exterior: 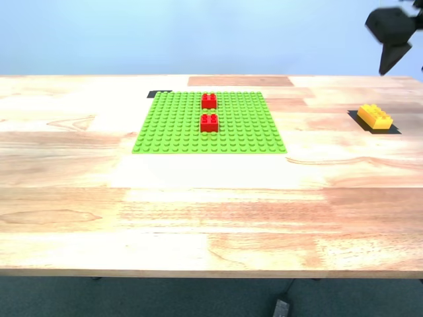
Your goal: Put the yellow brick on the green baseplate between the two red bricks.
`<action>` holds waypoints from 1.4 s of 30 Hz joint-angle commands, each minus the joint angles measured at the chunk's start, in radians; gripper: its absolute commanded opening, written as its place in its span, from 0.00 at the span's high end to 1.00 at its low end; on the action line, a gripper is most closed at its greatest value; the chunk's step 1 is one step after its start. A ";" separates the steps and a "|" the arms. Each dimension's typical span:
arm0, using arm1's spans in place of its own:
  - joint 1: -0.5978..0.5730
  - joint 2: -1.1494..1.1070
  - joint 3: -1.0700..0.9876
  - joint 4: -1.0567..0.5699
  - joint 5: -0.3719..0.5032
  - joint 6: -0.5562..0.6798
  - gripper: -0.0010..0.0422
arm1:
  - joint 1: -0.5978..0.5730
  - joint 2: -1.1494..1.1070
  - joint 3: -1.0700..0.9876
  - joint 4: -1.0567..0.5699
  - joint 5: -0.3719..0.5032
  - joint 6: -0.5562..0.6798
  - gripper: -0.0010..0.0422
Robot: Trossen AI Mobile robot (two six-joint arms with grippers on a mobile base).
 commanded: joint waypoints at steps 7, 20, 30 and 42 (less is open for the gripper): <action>0.000 0.000 0.000 0.000 0.000 0.000 0.98 | -0.004 0.143 -0.002 0.080 -0.050 0.001 0.16; -0.001 -0.002 0.000 -0.001 0.000 0.000 0.98 | 0.014 0.304 -0.003 0.130 -0.051 0.004 0.16; -0.001 -0.005 -0.004 -0.001 0.000 0.000 0.98 | 0.014 0.346 -0.003 0.155 -0.024 0.003 0.35; -0.001 -0.019 -0.036 0.001 0.001 0.000 0.98 | 0.014 0.340 -0.003 0.159 -0.025 -0.005 1.00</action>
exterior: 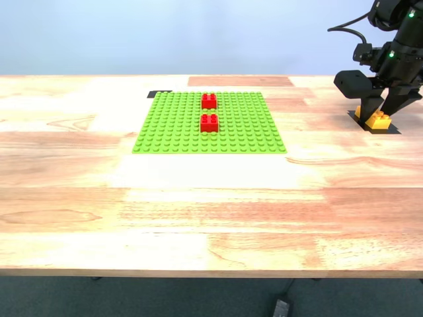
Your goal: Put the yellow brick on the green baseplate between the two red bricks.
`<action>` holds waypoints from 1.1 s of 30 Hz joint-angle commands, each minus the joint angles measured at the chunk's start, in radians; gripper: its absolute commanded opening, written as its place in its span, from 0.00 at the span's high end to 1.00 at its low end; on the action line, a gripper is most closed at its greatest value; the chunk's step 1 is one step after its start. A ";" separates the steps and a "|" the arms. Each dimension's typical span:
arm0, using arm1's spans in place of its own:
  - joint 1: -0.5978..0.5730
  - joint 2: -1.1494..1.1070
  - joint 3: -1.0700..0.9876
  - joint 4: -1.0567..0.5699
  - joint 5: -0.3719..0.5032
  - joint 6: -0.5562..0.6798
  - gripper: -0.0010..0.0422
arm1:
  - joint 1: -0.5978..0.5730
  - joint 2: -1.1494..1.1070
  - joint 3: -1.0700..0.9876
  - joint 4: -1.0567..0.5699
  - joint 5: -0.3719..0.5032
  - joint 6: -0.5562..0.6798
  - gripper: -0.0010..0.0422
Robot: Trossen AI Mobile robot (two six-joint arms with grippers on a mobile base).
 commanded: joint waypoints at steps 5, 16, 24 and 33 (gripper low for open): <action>0.000 -0.027 0.000 0.010 0.000 0.000 0.98 | 0.002 -0.052 0.002 -0.003 -0.003 -0.035 0.91; 0.000 -0.037 -0.003 0.015 -0.002 -0.001 0.98 | 0.120 -0.334 0.155 -0.108 -0.215 -0.329 0.91; -0.001 -0.038 -0.010 0.014 -0.002 0.000 0.98 | 0.392 -0.312 0.329 -0.220 -0.211 -0.564 0.91; -0.001 -0.051 -0.012 0.018 -0.001 0.000 0.98 | 0.587 -0.053 0.537 -0.270 -0.155 -0.658 0.91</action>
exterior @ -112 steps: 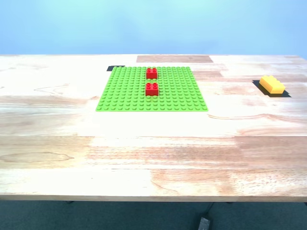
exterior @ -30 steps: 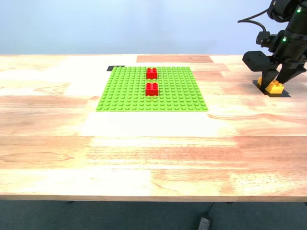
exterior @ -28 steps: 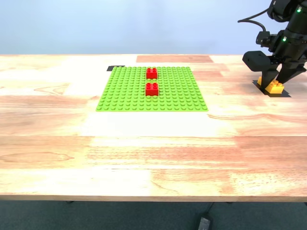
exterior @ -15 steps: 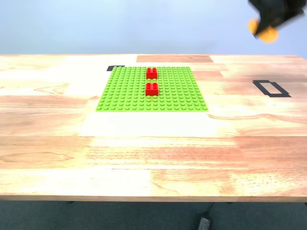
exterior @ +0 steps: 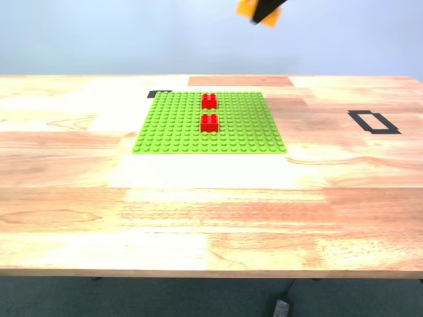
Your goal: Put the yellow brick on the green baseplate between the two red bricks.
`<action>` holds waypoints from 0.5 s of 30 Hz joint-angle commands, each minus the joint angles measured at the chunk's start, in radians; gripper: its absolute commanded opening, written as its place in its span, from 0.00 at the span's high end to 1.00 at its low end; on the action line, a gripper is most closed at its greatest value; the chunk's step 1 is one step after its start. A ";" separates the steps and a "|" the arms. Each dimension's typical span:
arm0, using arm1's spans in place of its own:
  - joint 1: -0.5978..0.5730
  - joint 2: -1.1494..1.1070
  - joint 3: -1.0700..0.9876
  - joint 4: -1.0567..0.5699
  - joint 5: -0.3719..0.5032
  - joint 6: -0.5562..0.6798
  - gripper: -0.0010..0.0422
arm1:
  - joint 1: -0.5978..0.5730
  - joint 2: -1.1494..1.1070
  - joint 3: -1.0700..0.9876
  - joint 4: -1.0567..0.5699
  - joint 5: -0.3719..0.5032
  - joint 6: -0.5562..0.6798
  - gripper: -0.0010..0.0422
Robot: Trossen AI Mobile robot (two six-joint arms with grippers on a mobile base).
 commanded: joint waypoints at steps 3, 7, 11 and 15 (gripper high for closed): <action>0.000 -0.006 0.000 -0.011 0.000 0.000 0.98 | 0.046 0.178 0.131 -0.041 0.002 -0.008 0.91; 0.000 -0.008 0.000 -0.016 0.000 0.000 0.98 | 0.072 0.303 0.223 -0.123 0.002 -0.050 0.91; 0.000 -0.008 0.000 -0.026 -0.001 0.000 0.98 | 0.103 0.385 0.268 -0.137 0.039 -0.053 0.91; 0.000 -0.010 0.000 -0.021 -0.001 0.001 0.98 | 0.126 0.443 0.285 -0.132 0.055 -0.076 0.91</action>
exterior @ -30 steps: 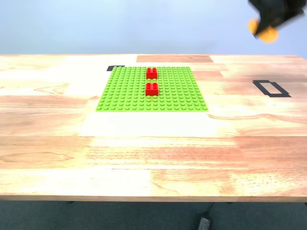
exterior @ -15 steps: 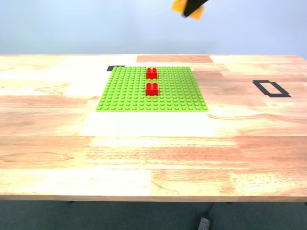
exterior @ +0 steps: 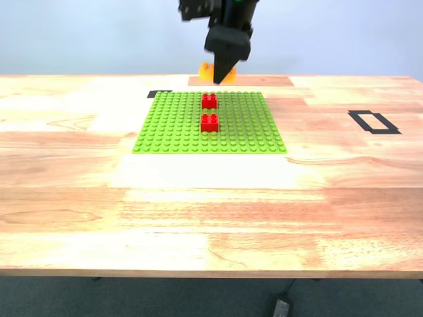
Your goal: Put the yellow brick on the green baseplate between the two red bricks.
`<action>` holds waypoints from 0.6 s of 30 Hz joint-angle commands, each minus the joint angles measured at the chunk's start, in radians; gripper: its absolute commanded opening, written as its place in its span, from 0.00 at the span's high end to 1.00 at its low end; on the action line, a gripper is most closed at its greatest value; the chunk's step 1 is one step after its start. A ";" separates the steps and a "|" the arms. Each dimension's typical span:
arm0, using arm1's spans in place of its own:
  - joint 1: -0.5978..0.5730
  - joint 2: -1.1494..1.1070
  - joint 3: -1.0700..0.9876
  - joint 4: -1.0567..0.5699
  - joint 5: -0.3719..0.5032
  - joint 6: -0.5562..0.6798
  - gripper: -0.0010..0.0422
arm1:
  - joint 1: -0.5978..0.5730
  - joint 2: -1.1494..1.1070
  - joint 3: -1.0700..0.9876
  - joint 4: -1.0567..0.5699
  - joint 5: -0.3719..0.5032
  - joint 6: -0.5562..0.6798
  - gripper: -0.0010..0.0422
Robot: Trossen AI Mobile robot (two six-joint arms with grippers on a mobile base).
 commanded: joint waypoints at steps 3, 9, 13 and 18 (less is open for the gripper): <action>0.000 -0.002 0.000 0.006 0.000 0.001 0.98 | 0.019 0.053 -0.001 0.009 0.031 -0.044 0.91; 0.000 -0.002 0.000 0.004 0.000 0.001 0.98 | 0.021 0.110 0.009 0.068 0.051 -0.044 0.91; 0.000 -0.006 0.001 0.004 0.000 0.001 0.98 | 0.021 0.124 0.009 0.077 0.047 -0.046 0.91; 0.000 -0.005 0.000 0.010 0.000 0.001 0.98 | 0.019 0.116 -0.020 0.124 0.046 -0.055 0.91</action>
